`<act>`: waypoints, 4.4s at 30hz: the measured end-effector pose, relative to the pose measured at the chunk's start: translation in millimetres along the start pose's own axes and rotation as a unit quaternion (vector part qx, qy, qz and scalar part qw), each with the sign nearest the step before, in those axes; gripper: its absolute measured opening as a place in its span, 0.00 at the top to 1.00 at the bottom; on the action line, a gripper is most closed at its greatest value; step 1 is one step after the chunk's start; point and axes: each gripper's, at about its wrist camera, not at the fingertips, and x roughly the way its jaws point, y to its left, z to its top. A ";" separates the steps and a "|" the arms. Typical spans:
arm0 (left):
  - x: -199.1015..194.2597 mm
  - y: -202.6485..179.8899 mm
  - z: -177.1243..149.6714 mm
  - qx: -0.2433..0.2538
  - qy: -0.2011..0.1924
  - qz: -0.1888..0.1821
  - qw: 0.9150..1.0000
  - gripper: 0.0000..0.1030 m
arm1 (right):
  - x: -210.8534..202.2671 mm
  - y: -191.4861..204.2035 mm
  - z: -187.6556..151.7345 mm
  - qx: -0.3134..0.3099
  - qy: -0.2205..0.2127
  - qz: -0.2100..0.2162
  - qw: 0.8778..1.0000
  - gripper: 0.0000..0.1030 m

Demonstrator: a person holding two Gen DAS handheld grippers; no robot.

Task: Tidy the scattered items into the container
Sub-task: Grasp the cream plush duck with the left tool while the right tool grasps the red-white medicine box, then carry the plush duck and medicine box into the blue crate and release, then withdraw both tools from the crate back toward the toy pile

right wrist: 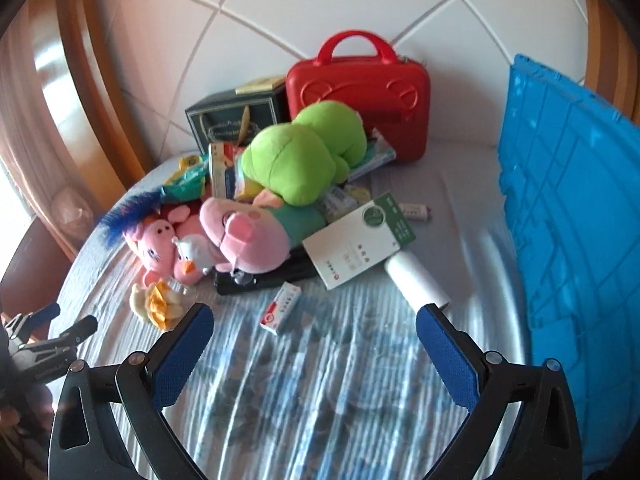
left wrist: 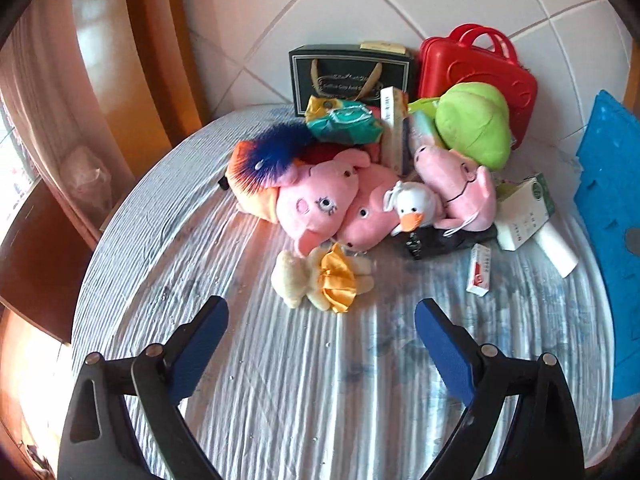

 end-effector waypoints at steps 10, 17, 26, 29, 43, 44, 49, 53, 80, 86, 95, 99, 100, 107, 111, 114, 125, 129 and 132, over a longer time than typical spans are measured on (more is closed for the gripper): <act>107.6 8.1 -0.5 0.012 0.044 -0.016 0.999 0.16 | 109.4 39.5 -25.4 0.012 0.071 -0.024 0.997 0.00; 151.7 12.3 2.8 0.035 0.052 -0.045 0.997 0.17 | 167.2 58.8 -37.9 0.031 0.088 -0.051 0.994 0.34; 163.6 2.1 5.5 0.052 0.053 -0.088 0.993 0.16 | 197.6 62.1 -47.8 0.050 0.072 -0.077 0.993 0.41; 165.4 1.8 3.8 0.039 0.058 -0.094 0.993 0.13 | 198.0 59.3 -51.3 0.064 0.062 -0.078 0.993 0.39; 129.8 -21.1 -7.3 0.063 0.042 -0.115 0.990 0.65 | 183.1 69.0 -58.9 0.028 0.053 -0.113 0.992 0.75; 127.8 -23.3 -8.6 0.066 0.043 -0.116 0.990 0.70 | 177.8 69.0 -59.1 0.026 0.049 -0.114 0.992 0.75; 117.0 -24.0 -16.8 0.062 0.047 -0.117 0.990 0.77 | 154.1 65.0 -69.2 0.023 0.052 -0.105 0.993 0.75; 102.0 -25.2 -18.7 0.067 0.034 -0.120 0.990 0.83 | 143.3 73.5 -68.7 0.024 0.050 -0.085 0.995 0.75; -117.0 -72.6 39.9 0.120 -0.138 -0.205 0.961 0.83 | -100.7 84.3 -9.7 0.011 -0.142 -0.090 0.986 0.75; -168.5 -130.5 45.5 0.141 -0.180 -0.244 0.942 0.83 | -172.7 35.2 -3.1 0.028 -0.197 -0.131 0.971 0.75; -245.6 -280.9 25.6 0.171 -0.239 -0.287 0.912 0.83 | -263.4 -99.4 -28.5 0.049 -0.256 -0.179 0.949 0.75; -271.5 -369.8 13.0 0.176 -0.231 -0.299 0.909 0.83 | -297.3 -186.9 -48.6 0.061 -0.258 -0.190 0.945 0.75; -275.4 -392.2 9.6 0.181 -0.226 -0.302 0.908 0.83 | -303.4 -208.1 -53.9 0.063 -0.256 -0.196 0.944 0.75; -278.1 -512.0 -24.0 0.226 -0.156 -0.278 0.921 0.83 | -301.8 -334.7 -79.9 0.088 -0.200 -0.216 0.952 0.75; -264.9 -537.3 -40.1 0.240 -0.116 -0.254 0.930 0.81 | -291.1 -369.1 -95.4 0.102 -0.183 -0.198 0.958 0.75; -263.4 -541.7 -47.2 0.243 -0.105 -0.243 0.933 0.75 | -284.4 -380.4 -104.1 0.108 -0.177 -0.184 0.961 0.75; -272.7 -536.7 -50.6 0.221 -0.124 -0.232 0.939 0.28 | -277.6 -396.0 -104.6 0.114 -0.171 -0.174 0.963 0.73; -275.3 -534.8 -50.8 0.216 -0.127 -0.230 0.940 0.28 | -279.5 -401.3 -105.1 0.117 -0.174 -0.171 0.963 0.42; -281.0 -527.6 -47.8 0.198 -0.137 -0.223 0.945 0.28 | -282.3 -402.5 -103.1 0.116 -0.180 -0.170 0.962 0.20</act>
